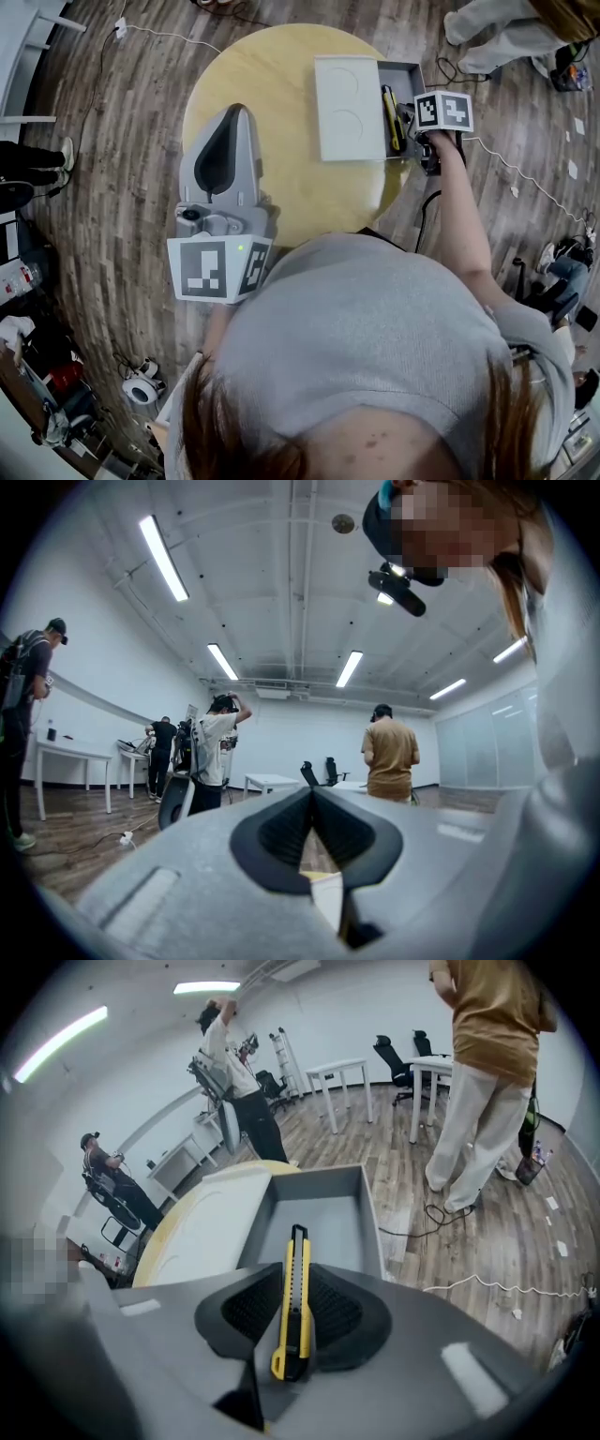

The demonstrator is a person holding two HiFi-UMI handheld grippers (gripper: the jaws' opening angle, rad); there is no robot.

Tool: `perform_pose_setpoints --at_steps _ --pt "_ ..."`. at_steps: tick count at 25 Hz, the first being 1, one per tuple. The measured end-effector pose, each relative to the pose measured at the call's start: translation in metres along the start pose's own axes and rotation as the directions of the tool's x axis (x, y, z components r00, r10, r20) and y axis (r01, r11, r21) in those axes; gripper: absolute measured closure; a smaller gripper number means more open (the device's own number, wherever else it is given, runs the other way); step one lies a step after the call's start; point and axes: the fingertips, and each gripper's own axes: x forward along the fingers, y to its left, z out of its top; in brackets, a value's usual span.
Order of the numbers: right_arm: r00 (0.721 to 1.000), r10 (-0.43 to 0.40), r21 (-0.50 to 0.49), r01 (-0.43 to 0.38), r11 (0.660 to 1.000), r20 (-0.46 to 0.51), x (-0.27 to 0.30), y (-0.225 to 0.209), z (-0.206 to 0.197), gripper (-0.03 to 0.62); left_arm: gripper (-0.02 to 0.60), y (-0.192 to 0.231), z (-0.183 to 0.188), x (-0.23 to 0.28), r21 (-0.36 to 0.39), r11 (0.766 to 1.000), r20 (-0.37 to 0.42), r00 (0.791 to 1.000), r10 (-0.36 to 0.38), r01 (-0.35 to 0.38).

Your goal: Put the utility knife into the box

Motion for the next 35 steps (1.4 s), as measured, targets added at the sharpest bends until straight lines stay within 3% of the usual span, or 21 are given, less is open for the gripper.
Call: perform_pose_setpoints --at_steps 4,10,15,21,23,25,28,30,32,35 --pt "0.987 0.052 0.005 -0.053 0.999 0.151 -0.035 0.013 0.024 0.530 0.580 -0.010 -0.001 -0.001 -0.004 1.000 0.001 1.000 -0.024 0.024" --pt "0.941 0.109 -0.094 -0.083 0.992 0.321 -0.095 0.049 0.060 0.540 0.580 -0.023 0.003 0.002 -0.002 0.998 0.013 0.998 -0.065 0.065" --pt "0.882 0.157 -0.198 -0.074 0.977 0.444 -0.146 0.081 0.074 0.560 0.580 -0.037 0.005 -0.001 0.001 0.996 0.022 0.996 -0.090 0.090" --pt "0.783 0.217 -0.307 -0.036 0.951 0.583 -0.204 0.124 0.086 0.588 0.580 -0.046 0.012 -0.005 0.014 0.994 0.039 0.993 -0.109 0.108" --pt "0.738 0.260 -0.343 -0.041 0.938 0.623 -0.226 0.142 0.090 0.588 0.580 -0.047 0.015 -0.006 0.017 0.994 0.044 0.993 -0.113 0.112" --pt "0.672 0.335 -0.388 -0.077 0.918 0.660 -0.252 0.163 0.092 0.589 0.580 -0.048 0.018 -0.007 0.020 0.993 0.051 0.992 -0.115 0.114" --pt "0.523 0.453 -0.472 -0.107 0.875 0.722 -0.299 0.193 0.093 0.589 0.580 -0.052 0.022 -0.009 0.032 0.993 0.061 0.991 -0.117 0.115" --pt "0.445 0.497 -0.514 -0.091 0.853 0.745 -0.325 0.206 0.089 0.589 0.580 -0.053 0.027 -0.013 0.040 0.993 0.070 0.991 -0.115 0.112" --pt "0.415 0.515 -0.539 -0.067 0.840 0.750 -0.338 0.213 0.083 0.589 0.580 -0.054 0.033 -0.017 0.048 0.993 0.080 0.991 -0.111 0.108" --pt "0.392 0.530 -0.564 -0.033 0.825 0.752 -0.346 0.215 0.072 0.589 0.580 -0.056 0.038 -0.022 0.057 0.993 0.088 0.990 -0.106 0.101"
